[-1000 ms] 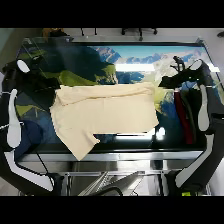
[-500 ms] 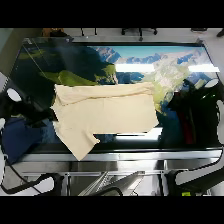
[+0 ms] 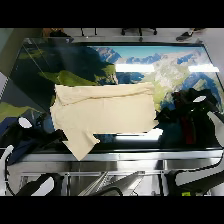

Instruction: Fold the shirts.

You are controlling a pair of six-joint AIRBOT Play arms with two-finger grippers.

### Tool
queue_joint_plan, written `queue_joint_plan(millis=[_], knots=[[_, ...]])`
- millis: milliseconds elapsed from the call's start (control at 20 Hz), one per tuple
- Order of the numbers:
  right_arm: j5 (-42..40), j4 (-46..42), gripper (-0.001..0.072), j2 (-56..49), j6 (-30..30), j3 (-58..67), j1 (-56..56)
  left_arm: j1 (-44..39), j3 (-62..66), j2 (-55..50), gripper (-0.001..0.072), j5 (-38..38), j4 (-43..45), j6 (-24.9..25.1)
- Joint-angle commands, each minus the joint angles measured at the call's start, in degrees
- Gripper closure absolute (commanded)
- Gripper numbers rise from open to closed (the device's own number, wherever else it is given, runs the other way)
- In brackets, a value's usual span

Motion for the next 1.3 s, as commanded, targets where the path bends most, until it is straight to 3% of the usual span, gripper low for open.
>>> queue_joint_plan(millis=[0,150,450,650,700,750,800,900,1000,1250], knots=[[-1.33,0.33,0.0323,-0.09,-1.29,-1.03,2.71,0.02,-4.42,0.85,0.0001,4.96,-7.19,1.7],[-1.25,0.68,0.0323,-0.07,-1.27,-1.03,4.35,0.02,-7.21,0.85,0.0001,9.11,-12.98,3.74],[-0.15,2.71,0.0323,0.04,-2.12,-1.01,4.5,0.02,-11.02,0.87,0.0012,10.69,-13.03,3.89],[1.81,2.69,0.0351,0.04,-2.1,-1.01,4.5,0.02,-7.78,0.87,0.0611,7.04,-19.8,9.92],[2.36,2.69,0.0353,0.04,-2.1,-0.98,4.5,0.02,-5.68,0.87,0.0691,5.66,-20.52,10.6],[3.08,2.69,0.0377,0.04,-2.1,-0.98,4.5,0.04,-3.19,0.87,0.0692,3.87,-20.22,10.6],[4.44,2.69,0.0519,0.07,-2.45,-0.96,4.48,0.04,-0.87,0.87,0.0692,2.29,-20.17,10.51],[6.36,2.67,0.0631,0.52,-2.97,-0.94,4.35,0.04,3.8,0.87,0.0692,0.09,-20.13,9.81],[7.69,2.62,0.0691,2.14,-2.95,-0.72,3.48,0.04,8.76,0.87,0.0692,-2.03,-19.71,9.11],[7.82,-0.85,0.069,7.58,-1.36,-0.72,-4.5,0.02,19.78,0.9,0.0693,-9.79,-18.16,8.22]])
